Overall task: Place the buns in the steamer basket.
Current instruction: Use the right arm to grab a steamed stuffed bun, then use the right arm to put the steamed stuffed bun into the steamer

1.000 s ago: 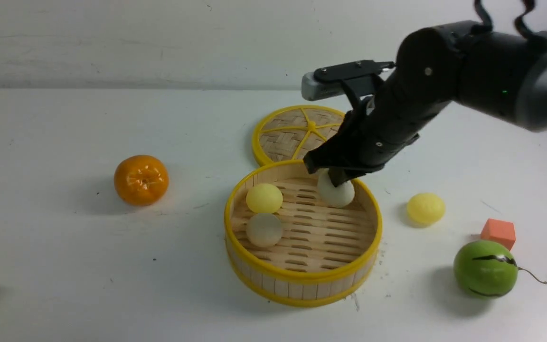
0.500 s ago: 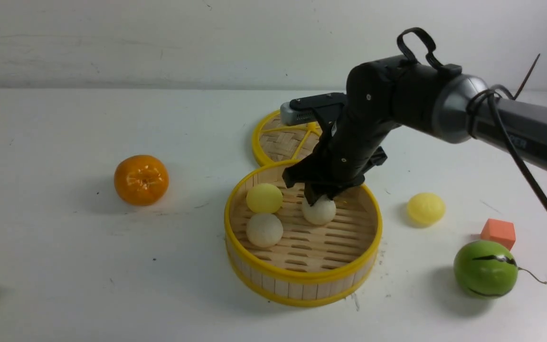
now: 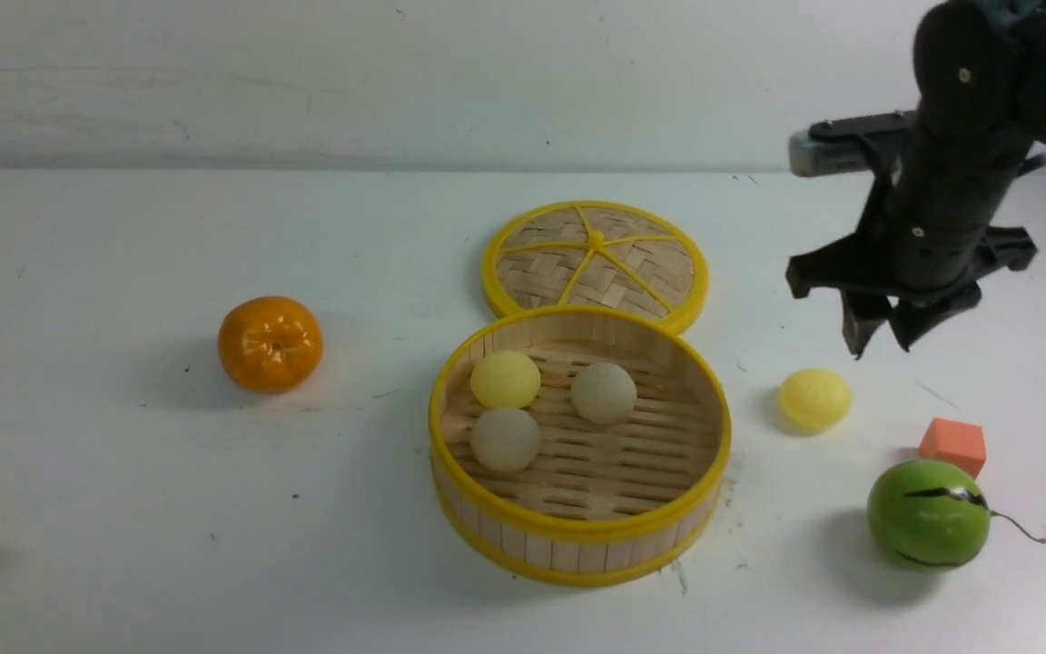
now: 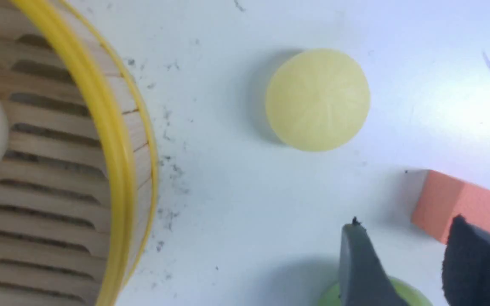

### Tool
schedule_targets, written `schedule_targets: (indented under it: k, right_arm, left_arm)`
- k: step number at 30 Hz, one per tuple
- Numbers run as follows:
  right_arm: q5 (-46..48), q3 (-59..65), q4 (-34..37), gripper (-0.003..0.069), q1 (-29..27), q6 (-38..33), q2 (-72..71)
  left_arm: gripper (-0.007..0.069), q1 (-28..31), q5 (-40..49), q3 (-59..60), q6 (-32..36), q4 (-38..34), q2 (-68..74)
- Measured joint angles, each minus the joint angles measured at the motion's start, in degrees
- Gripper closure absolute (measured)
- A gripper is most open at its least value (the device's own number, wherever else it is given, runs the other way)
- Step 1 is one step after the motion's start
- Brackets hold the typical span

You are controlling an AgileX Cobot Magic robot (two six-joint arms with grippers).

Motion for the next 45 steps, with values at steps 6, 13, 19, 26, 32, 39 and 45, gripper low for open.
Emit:
schedule_targets:
  k: [6, 13, 19, 26, 32, 39, 45]
  right_arm:
    - [-5.95, 0.50, 8.69, 0.0384, -3.11, -4.59, 4.16]
    - [-9.43, -2.01, 8.34, 0.0344, -3.20, -5.63, 9.61]
    - [-10.64, -3.55, 7.81, 0.0343, -3.37, -5.63, 12.52]
    - [-12.01, -3.61, 7.81, 0.0351, -3.41, -5.63, 13.29]
    - [-12.14, -3.61, 7.56, 0.0452, -3.41, -5.63, 13.30]
    - [-11.79, -3.61, 6.62, 0.0582, -3.41, -6.05, 13.30]
    - [-8.95, -3.61, 5.81, 0.0659, -3.41, -8.62, 10.93]
  left_arm:
    - [0.0550, 0.00, 0.00, 0.00, 0.00, 0.00, 0.00]
    - [0.0540, 0.00, 0.00, 0.00, 0.00, 0.00, 0.00]
    - [0.0533, 0.00, 0.00, 0.00, 0.00, 0.00, 0.00]
    - [0.0530, 0.00, 0.00, 0.00, 0.00, 0.00, 0.00]
    - [0.0522, 0.00, 0.00, 0.00, 0.00, 0.00, 0.00]
    - [0.0522, 0.00, 0.00, 0.00, 0.00, 0.00, 0.00]
    - [0.0522, 0.00, 0.00, 0.00, 0.00, 0.00, 0.00]
